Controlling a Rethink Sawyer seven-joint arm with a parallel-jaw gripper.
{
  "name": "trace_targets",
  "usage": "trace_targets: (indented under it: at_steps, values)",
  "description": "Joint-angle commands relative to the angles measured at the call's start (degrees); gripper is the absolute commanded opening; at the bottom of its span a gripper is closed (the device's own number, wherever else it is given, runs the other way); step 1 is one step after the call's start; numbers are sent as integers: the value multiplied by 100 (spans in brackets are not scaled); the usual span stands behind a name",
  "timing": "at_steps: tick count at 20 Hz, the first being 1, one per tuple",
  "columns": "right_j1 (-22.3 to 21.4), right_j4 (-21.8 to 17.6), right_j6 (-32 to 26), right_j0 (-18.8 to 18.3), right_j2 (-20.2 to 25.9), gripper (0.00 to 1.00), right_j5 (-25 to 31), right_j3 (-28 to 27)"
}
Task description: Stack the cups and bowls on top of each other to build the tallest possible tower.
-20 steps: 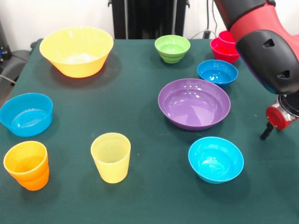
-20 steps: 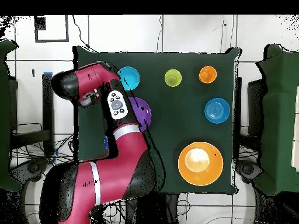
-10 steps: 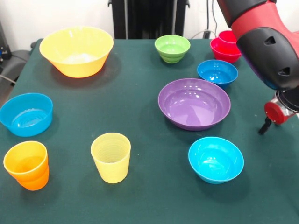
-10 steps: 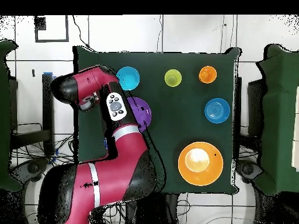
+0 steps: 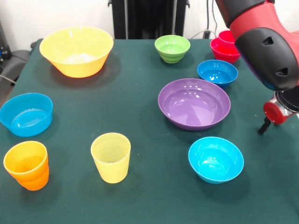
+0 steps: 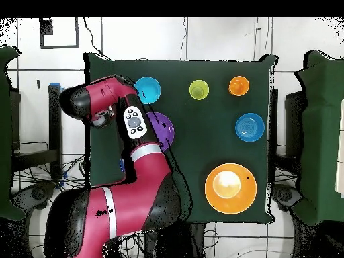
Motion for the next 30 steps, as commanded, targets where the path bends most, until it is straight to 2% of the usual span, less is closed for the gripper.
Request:
trace_targets:
  at_steps: [1, 11, 21, 23, 26, 30]
  values:
    - [300, -183, -610, -312, 37, 100, -705, 567]
    - [360, -127, -717, -396, -19, 100, -857, 565]
    - [355, -76, -1032, -471, 27, 100, -529, 409]
    - [215, -59, -1033, -520, 5, 100, -515, 612]
    - [-119, -83, -701, -561, -157, 100, -718, 1179]
    - [-196, -118, -451, -580, -265, 100, -808, 1472]
